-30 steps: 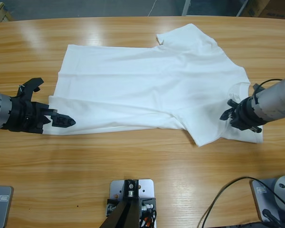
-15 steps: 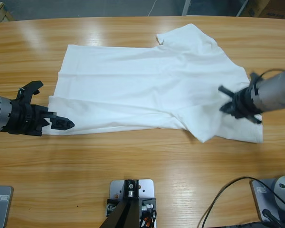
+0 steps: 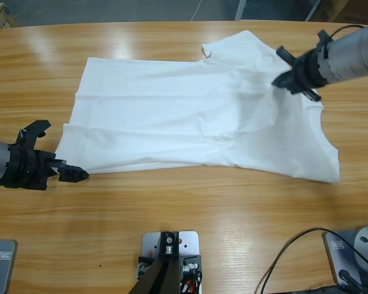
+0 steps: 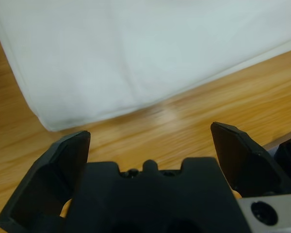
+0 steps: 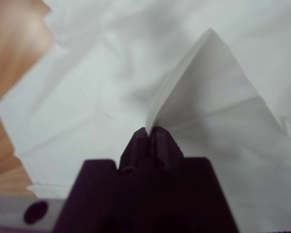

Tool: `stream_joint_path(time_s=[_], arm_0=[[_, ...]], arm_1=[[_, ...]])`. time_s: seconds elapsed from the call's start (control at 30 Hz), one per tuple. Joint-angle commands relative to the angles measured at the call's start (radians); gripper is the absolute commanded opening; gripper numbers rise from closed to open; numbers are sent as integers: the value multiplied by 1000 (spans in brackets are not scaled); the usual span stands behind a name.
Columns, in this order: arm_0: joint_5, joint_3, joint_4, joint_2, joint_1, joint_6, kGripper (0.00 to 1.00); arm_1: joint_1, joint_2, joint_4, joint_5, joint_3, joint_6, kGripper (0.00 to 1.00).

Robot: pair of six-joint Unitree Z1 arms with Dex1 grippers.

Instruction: Fold clothes

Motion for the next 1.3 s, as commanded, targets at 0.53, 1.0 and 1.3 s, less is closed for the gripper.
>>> stream_joint_path(time_s=[0.53, 1.0, 1.3], arm_0=[[3, 49, -27, -17, -12, -25, 964], [2, 52, -44, -21, -21, -33, 964], [2, 51, -44, -19, -23, -33, 964]], arm_1=[[-56, 20, 70, 26, -50, -40, 0], [108, -127, 288, -75, 62, 103, 0], [137, -147, 367, -93, 42, 173, 0]])
